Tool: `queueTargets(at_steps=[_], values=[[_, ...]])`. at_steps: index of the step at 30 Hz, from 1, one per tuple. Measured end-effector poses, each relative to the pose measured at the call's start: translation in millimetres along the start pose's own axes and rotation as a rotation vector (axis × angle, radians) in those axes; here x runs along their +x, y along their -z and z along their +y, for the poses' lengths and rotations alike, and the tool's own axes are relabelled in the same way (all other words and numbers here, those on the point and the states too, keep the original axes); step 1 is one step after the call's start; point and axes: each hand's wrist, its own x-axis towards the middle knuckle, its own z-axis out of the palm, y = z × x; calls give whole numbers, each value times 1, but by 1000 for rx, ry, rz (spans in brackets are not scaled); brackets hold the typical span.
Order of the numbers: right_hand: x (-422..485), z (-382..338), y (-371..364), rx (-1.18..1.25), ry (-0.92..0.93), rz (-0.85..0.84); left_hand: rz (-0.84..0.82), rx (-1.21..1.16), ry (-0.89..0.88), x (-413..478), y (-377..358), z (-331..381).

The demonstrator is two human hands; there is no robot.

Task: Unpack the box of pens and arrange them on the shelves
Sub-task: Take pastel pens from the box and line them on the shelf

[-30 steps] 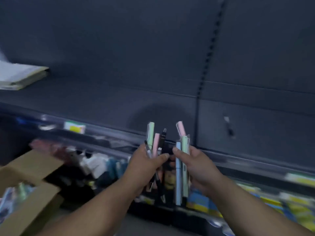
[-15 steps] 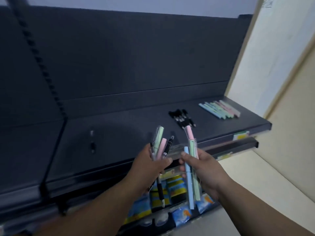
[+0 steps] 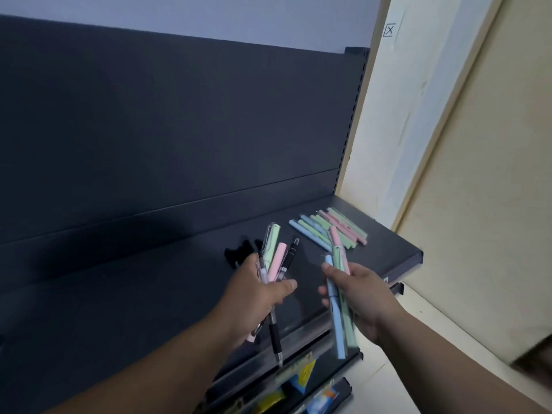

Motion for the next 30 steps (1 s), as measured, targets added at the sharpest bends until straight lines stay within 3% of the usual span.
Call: queueTargets(at_steps=[7,15,24,30], values=[[83,-30,43,-140,10,34,53,41,49,66,-35,1],[204,-57,80,-437,47,-94,309,-13,117,135,-85,10],[275,-80,71,-489,68,-292,495,-26,214,167,-122,14],[289,-78,62,-494,50,-331,549,24,268,173,-119,8]])
